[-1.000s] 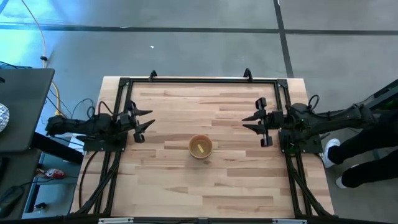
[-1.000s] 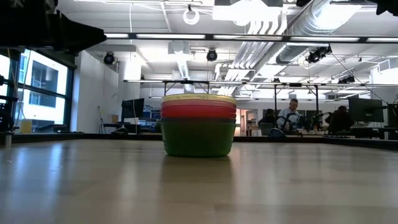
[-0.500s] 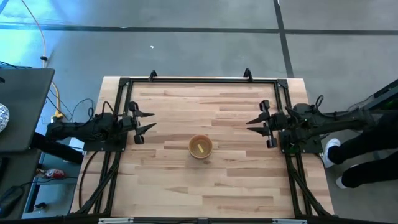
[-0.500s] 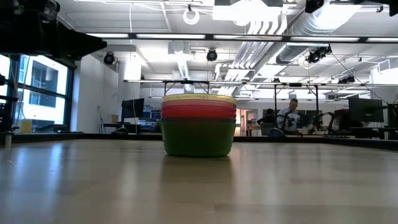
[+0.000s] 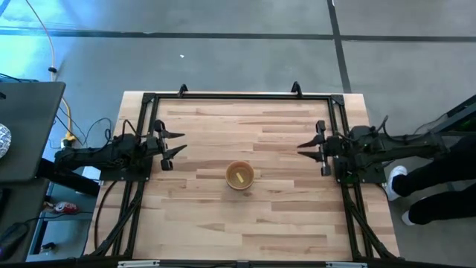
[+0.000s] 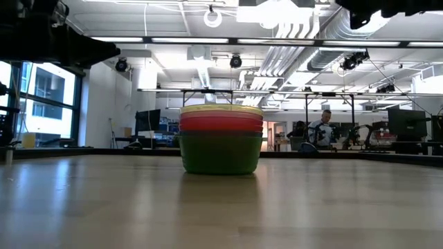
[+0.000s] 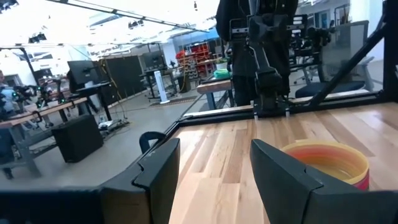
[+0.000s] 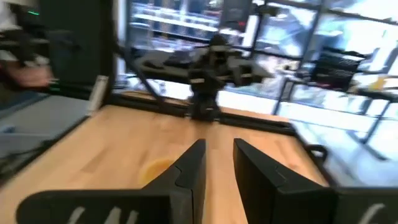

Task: Nest bowls inside each other
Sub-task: Return to Home Position

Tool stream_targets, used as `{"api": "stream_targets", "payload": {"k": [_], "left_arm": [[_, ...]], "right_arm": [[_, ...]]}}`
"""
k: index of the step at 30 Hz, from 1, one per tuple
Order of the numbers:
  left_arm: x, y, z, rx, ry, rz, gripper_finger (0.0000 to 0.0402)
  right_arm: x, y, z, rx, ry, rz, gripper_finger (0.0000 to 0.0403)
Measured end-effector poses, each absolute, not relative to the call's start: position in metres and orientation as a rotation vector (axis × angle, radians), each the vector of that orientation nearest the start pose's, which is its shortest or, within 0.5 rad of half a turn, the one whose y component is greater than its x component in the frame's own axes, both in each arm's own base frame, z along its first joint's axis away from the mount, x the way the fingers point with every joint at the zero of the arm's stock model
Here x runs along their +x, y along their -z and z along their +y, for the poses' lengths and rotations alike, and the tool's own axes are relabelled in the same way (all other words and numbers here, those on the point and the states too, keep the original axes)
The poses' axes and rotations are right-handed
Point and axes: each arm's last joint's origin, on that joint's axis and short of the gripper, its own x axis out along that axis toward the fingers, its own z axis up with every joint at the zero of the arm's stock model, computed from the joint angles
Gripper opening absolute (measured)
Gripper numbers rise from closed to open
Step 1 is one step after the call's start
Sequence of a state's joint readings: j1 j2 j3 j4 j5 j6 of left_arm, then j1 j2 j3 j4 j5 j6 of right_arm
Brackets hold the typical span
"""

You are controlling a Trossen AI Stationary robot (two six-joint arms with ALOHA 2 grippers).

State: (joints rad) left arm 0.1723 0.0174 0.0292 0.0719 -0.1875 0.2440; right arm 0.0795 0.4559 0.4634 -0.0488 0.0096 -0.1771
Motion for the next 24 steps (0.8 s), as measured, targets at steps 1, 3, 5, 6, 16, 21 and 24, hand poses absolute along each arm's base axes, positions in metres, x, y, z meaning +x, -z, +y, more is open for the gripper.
{"api": "stream_targets", "payload": {"k": [1, 3, 5, 6, 16, 21, 24], "left_arm": [[0.094, -0.179, 0.022, 0.235, -0.369, -0.041, 0.0184], [0.094, -0.179, 0.022, 0.227, -0.371, -0.042, 0.0184], [0.094, -0.179, 0.022, 0.222, -0.371, -0.043, 0.0184], [0.094, -0.179, 0.022, 0.221, -0.371, -0.043, 0.0184], [0.094, -0.179, 0.023, 0.234, -0.395, -0.037, 0.0184], [0.093, -0.179, 0.023, 0.241, -0.41, -0.034, 0.0184], [0.093, -0.179, 0.023, 0.241, -0.412, -0.034, 0.0184]], "right_arm": [[0.124, -0.275, 0.009, -0.19, -0.046, 0.024, 0.0073], [0.124, -0.268, 0.008, -0.205, -0.004, 0.007, 0.0073], [0.123, -0.257, 0.007, -0.204, 0.028, -0.019, 0.0073], [0.123, -0.251, 0.007, -0.197, 0.032, -0.028, 0.0073], [0.115, -0.205, 0.004, -0.159, 0.129, -0.164, 0.0073], [0.114, -0.199, 0.003, -0.159, 0.144, -0.175, 0.0073], [0.115, -0.197, 0.003, -0.174, 0.144, -0.163, 0.0073]]}}
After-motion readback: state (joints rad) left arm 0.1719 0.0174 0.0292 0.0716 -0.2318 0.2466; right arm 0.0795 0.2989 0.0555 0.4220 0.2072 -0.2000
